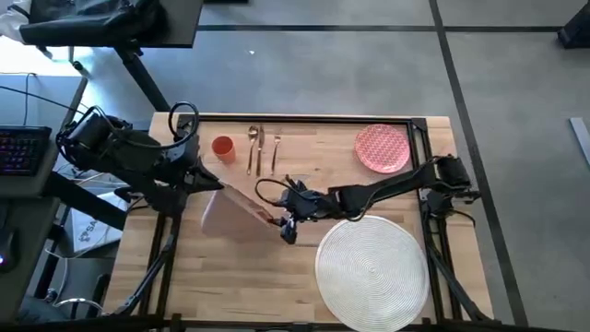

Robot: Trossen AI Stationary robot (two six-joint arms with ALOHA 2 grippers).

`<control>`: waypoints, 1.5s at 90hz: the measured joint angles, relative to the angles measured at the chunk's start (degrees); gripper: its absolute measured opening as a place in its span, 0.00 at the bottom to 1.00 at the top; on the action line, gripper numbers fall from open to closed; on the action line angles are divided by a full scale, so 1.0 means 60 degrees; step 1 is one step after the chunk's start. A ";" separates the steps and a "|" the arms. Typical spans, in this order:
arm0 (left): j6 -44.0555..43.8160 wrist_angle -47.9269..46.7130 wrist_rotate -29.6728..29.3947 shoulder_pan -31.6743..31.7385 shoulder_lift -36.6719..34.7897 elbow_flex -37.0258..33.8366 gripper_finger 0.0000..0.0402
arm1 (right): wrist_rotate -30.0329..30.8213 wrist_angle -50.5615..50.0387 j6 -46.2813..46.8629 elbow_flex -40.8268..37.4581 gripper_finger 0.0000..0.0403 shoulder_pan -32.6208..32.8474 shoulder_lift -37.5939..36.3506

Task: Set table place
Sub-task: Fold pink table napkin

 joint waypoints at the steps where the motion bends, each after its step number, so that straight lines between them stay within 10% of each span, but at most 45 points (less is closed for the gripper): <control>1: 0.0000 0.0001 0.0006 0.0000 0.0000 0.0000 0.00 | 0.0033 0.0019 -0.0043 0.0048 0.55 0.0000 0.0064; 24: -0.0137 -0.0011 0.0034 -0.0007 0.0000 0.0000 0.00 | 0.0424 0.0049 -0.0016 0.1314 0.39 -0.0473 0.1684; 43: -0.0581 0.0475 0.0842 -0.0166 -0.0015 0.0000 0.00 | 0.0696 -0.1265 -0.0176 0.2697 0.04 -0.0986 0.1783; 81: -0.0807 0.1300 0.0481 -0.0855 -0.0283 0.0015 0.00 | 0.0641 -0.8885 -0.2986 0.6673 0.00 -0.0948 0.0685; 104: -0.0164 0.2229 0.0478 -0.0951 -0.0412 0.0015 0.00 | -0.1453 -0.9463 -0.3012 0.6711 0.00 -0.0044 0.0349; 135: -0.0132 0.1939 0.0603 -0.0951 -0.0408 0.0015 0.00 | -0.0921 -0.8921 -0.2296 0.5538 0.00 0.0063 0.0534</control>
